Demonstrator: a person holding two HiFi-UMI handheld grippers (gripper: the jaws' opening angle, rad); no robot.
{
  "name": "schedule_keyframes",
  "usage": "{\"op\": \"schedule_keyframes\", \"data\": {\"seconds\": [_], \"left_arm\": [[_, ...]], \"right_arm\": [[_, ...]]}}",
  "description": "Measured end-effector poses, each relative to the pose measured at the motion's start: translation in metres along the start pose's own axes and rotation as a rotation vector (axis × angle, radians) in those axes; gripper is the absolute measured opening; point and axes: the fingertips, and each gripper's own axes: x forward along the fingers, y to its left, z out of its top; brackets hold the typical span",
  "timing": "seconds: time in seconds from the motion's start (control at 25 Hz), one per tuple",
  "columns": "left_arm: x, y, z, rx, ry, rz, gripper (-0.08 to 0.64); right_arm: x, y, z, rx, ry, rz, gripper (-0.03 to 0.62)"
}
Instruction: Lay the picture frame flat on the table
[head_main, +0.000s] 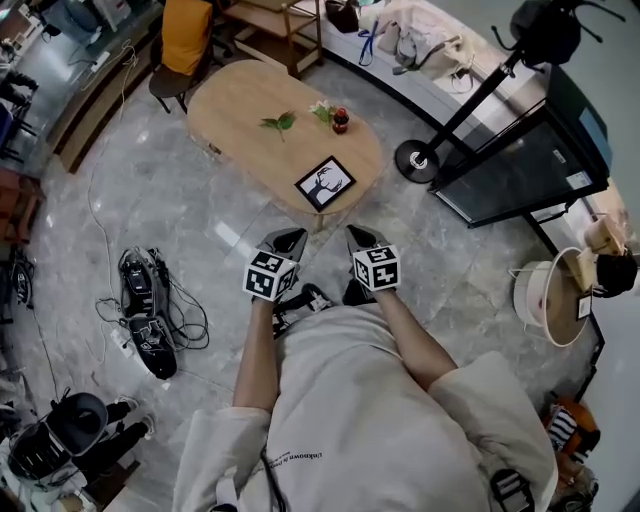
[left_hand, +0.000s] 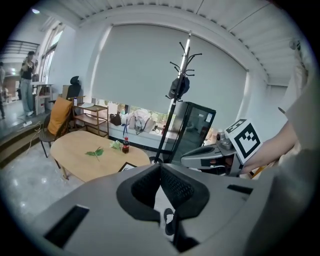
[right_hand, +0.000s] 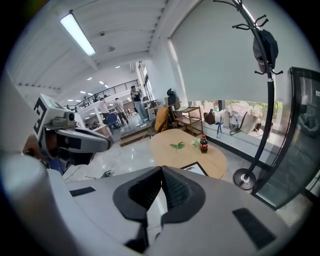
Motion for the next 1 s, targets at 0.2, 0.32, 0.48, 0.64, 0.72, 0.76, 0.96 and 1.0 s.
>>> {"op": "schedule_keyframes", "data": {"seconds": [0.2, 0.32, 0.48, 0.64, 0.72, 0.76, 0.96, 1.0], "left_arm": [[-0.001, -0.001, -0.01, -0.055, 0.026, -0.006, 0.021], [0.002, -0.005, -0.013, -0.072, 0.027, -0.002, 0.021], [0.005, -0.002, -0.01, -0.065, 0.026, 0.017, 0.023], [0.007, 0.002, -0.01, -0.071, 0.026, 0.035, 0.023], [0.007, 0.015, -0.006, -0.076, 0.03, 0.046, 0.023], [0.008, 0.018, -0.005, -0.08, 0.03, 0.05, 0.023], [0.007, 0.003, -0.014, -0.102, 0.018, 0.062, 0.023], [0.007, 0.004, -0.014, -0.104, 0.018, 0.061, 0.023]], "right_arm": [[-0.001, 0.001, -0.001, 0.022, 0.008, 0.005, 0.034], [-0.003, -0.003, -0.006, 0.022, 0.014, 0.004, 0.034], [-0.006, -0.009, -0.007, 0.037, 0.005, -0.008, 0.034], [-0.008, -0.015, -0.003, 0.053, -0.005, -0.026, 0.034], [-0.001, -0.016, 0.005, 0.058, -0.005, -0.035, 0.034], [0.0, -0.017, 0.006, 0.058, -0.005, -0.038, 0.034], [-0.014, -0.022, -0.006, 0.045, -0.006, -0.038, 0.034], [-0.013, -0.022, -0.005, 0.043, -0.006, -0.038, 0.034]]}}
